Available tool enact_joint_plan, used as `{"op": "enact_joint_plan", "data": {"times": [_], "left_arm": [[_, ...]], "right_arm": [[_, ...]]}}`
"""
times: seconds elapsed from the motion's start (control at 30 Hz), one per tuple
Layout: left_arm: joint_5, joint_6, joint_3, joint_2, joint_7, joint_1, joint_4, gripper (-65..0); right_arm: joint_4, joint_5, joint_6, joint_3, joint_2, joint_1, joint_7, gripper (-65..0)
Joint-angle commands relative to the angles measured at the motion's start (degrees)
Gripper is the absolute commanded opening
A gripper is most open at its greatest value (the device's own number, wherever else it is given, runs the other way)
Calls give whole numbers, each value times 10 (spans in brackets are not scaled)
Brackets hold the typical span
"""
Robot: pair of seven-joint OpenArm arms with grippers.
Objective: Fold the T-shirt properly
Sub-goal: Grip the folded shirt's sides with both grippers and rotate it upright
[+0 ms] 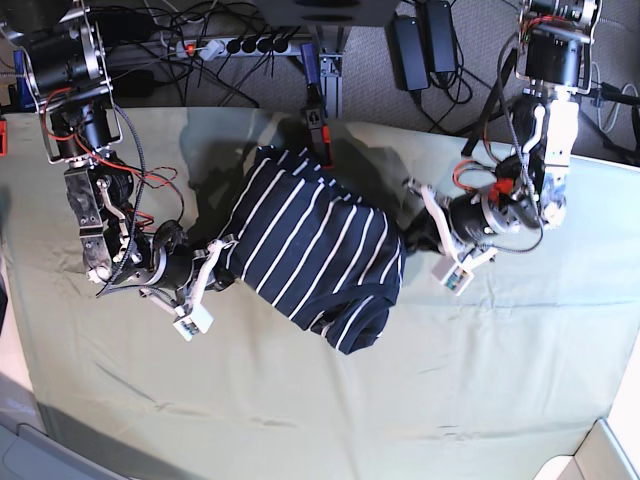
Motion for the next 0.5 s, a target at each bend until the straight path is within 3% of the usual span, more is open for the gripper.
{"op": "enact_joint_plan", "data": {"times": [0.0,0.47], "left_arm": [[-6,0,-3,-3,-17,-16,2,-650],[-11,0,-3,-2,-40,-95,-55,-650]], "right_arm": [[12,11,41,0,3,-1,-9,-650],[154,45,40,0,3,-79,-56,-650]]}}
